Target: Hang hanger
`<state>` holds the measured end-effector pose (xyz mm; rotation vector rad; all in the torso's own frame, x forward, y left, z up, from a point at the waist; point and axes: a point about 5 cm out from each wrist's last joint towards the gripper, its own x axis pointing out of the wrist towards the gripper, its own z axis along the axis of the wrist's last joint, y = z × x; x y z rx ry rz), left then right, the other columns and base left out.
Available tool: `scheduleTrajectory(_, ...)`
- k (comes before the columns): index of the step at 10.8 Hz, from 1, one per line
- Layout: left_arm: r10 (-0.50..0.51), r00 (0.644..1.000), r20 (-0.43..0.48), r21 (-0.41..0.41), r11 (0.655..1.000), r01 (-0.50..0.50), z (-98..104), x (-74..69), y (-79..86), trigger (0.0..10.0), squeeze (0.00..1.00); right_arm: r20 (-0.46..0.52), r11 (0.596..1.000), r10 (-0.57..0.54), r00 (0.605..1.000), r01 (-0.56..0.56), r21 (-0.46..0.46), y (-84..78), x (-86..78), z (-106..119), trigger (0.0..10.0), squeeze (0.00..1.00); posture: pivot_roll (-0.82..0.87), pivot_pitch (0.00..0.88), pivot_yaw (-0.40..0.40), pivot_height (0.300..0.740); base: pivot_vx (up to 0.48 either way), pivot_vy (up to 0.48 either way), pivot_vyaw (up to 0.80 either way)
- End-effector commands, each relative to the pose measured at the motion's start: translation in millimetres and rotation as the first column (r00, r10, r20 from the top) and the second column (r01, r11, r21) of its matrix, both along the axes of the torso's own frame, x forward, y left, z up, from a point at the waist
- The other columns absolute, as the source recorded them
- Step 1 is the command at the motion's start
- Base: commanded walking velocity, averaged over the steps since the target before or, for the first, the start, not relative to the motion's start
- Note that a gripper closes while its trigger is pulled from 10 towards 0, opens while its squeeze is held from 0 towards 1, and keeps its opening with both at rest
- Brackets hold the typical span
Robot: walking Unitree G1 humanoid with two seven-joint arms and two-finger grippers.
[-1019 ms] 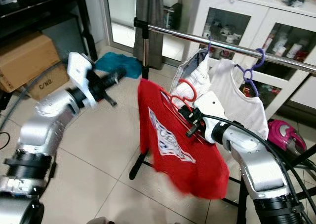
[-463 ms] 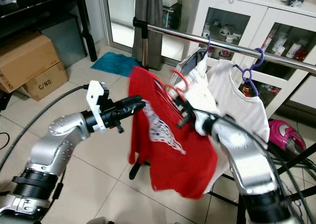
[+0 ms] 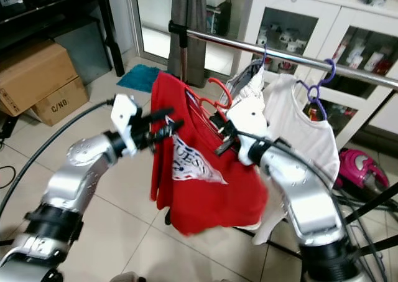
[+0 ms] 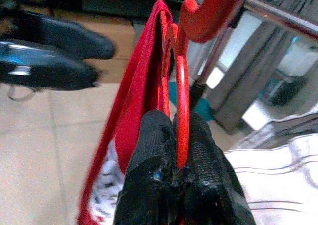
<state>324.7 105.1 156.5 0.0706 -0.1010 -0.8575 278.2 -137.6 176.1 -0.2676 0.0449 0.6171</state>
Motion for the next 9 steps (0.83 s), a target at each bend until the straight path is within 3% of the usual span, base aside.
scheduleTrajectory(1, 0.024, 0.997, 0.079, 0.029, 0.999, -0.026, 8.9, 3.3, -5.5, 10.0, 0.0, 0.034, 0.998, -0.012, 0.999, 0.01, 0.062, -3.0, -0.1, 9.2, 0.0, 0.0, -0.02, 0.0, 0.012, 0.74, 0.0, 0.0, 0.0)
scheduleTrajectory(5, 0.127, 0.974, 0.189, 0.148, 0.977, -0.156, 1.1, 9.8, -5.4, 10.0, 0.0, -0.017, 0.974, 0.08, 0.997, -0.074, 0.213, 7.9, 0.3, 4.8, 0.0, 0.0, 0.0, 0.0, -0.005, 0.74, 0.0, 0.0, 0.0)
scheduleTrajectory(9, 0.23, 0.937, 0.263, 0.155, 0.948, -0.276, 5.7, 23.5, 4.3, 10.0, 0.0, -0.021, 0.945, 0.178, 0.984, -0.165, 0.283, 14.0, 0.2, 5.7, 0.0, 0.0, 0.01, 0.0, -0.02, 0.74, 0.0, 0.0, 0.0)
